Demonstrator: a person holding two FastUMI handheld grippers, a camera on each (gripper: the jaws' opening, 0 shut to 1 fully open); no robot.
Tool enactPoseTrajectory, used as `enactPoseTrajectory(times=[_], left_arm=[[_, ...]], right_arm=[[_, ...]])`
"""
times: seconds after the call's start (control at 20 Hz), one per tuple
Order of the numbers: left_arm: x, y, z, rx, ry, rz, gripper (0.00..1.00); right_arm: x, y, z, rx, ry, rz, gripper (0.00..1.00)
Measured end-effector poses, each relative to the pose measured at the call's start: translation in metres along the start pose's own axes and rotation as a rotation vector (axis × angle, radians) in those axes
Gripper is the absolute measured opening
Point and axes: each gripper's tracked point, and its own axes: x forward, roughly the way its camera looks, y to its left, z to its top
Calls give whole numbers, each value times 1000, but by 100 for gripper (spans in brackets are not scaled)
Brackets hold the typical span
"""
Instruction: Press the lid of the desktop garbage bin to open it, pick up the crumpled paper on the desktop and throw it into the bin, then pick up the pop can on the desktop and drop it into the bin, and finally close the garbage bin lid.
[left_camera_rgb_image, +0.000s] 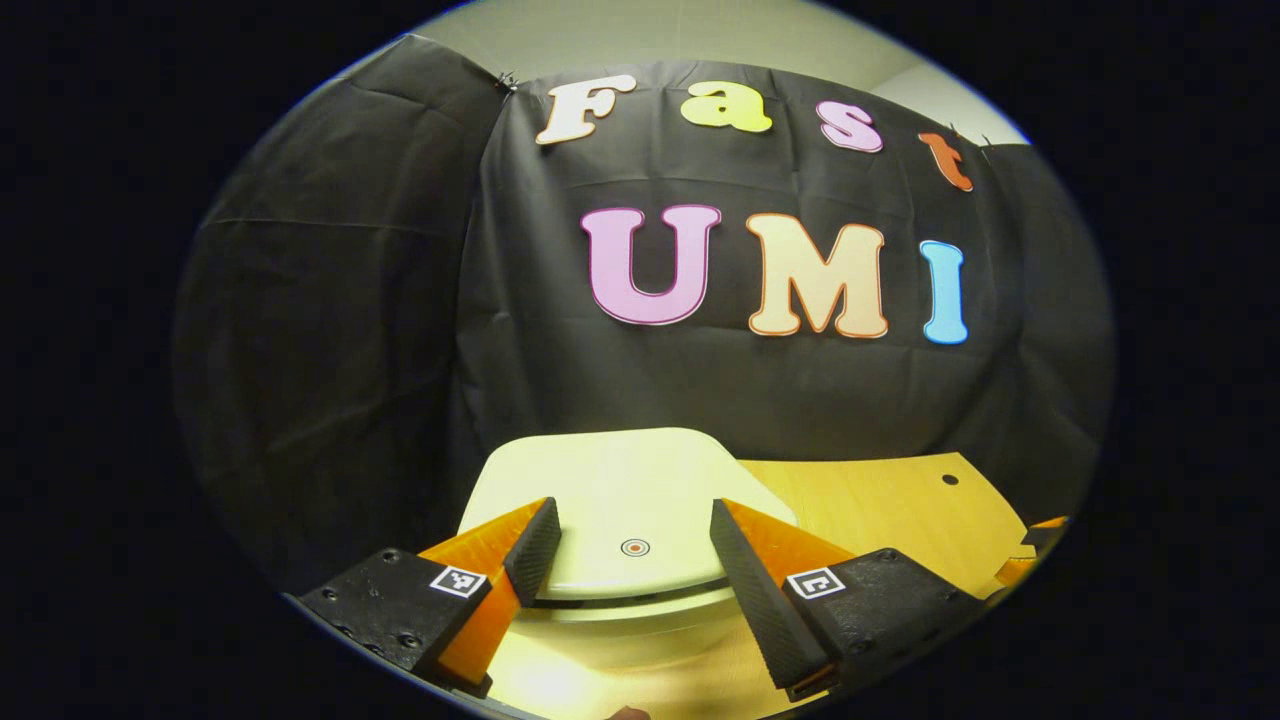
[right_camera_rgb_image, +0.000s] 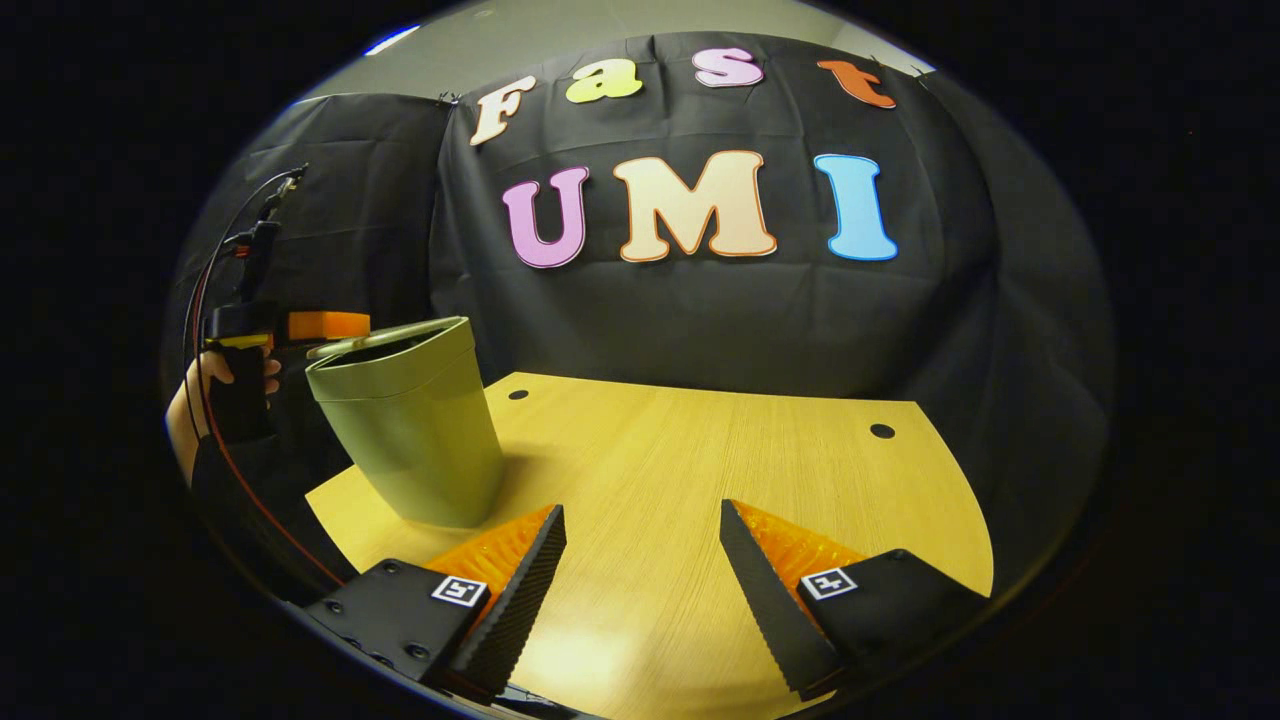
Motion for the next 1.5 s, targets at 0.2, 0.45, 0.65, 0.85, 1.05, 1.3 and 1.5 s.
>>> enactPoseTrajectory(times=[0.2,0.45,0.65,0.85,1.05,1.3,1.5], left_arm=[[0,-1,-5,23,18,-1,94],[0,-2,-12,23,68,-16,94],[-1,-10,-19,23,159,-65,95],[5,-13,-7,6,55,-74,94],[-7,-48,18,-67,-81,-144,92],[-27,-102,55,-51,-286,-222,93],[-41,-138,79,9,-397,-251,93]], right_arm=[[2,0,-2,-2,4,0,98],[6,2,-6,6,13,8,98],[9,8,-8,5,5,21,98],[7,6,4,21,-24,22,98],[-6,-9,34,54,-99,-10,98],[-36,-26,89,82,-244,-71,98],[-63,-37,129,33,-360,-129,98]])
